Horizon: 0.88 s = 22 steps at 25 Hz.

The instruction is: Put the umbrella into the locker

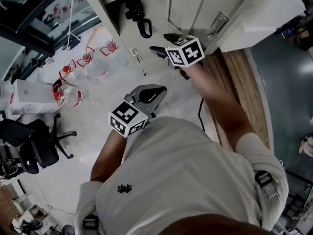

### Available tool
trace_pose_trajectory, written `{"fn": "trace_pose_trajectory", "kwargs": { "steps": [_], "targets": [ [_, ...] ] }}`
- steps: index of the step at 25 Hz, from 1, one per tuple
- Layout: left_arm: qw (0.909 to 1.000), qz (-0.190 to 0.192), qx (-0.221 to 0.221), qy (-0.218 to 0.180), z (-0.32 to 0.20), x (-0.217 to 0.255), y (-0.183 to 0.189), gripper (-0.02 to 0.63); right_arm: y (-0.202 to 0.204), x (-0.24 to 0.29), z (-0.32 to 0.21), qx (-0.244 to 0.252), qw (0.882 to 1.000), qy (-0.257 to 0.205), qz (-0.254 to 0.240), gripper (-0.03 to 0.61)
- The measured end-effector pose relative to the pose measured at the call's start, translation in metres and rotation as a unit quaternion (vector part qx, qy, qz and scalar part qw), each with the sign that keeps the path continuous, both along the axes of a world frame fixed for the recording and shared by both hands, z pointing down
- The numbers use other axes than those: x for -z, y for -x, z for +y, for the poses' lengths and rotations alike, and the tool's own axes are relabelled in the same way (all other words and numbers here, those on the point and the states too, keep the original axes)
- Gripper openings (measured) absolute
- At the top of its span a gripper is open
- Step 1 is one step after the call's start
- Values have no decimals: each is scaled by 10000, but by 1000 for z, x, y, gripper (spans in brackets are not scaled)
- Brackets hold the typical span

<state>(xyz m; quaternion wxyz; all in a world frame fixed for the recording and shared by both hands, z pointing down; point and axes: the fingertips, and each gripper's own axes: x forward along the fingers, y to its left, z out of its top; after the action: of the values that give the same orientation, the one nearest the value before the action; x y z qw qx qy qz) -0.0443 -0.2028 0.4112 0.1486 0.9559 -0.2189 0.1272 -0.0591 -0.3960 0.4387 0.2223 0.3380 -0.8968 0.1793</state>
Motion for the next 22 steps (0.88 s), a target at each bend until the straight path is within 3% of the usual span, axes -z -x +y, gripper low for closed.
{"fn": "trace_pose_trajectory", "kwargs": {
  "steps": [11,22],
  "targets": [
    [9993,-97,368,-23,63,-32,-28,54,-40,-17,110,363,9986,-95,-376,319],
    [9983,-194,548,26,113,-44,-35,54,-79,-23,200,315,9978,10,-580,225]
  ]
}}
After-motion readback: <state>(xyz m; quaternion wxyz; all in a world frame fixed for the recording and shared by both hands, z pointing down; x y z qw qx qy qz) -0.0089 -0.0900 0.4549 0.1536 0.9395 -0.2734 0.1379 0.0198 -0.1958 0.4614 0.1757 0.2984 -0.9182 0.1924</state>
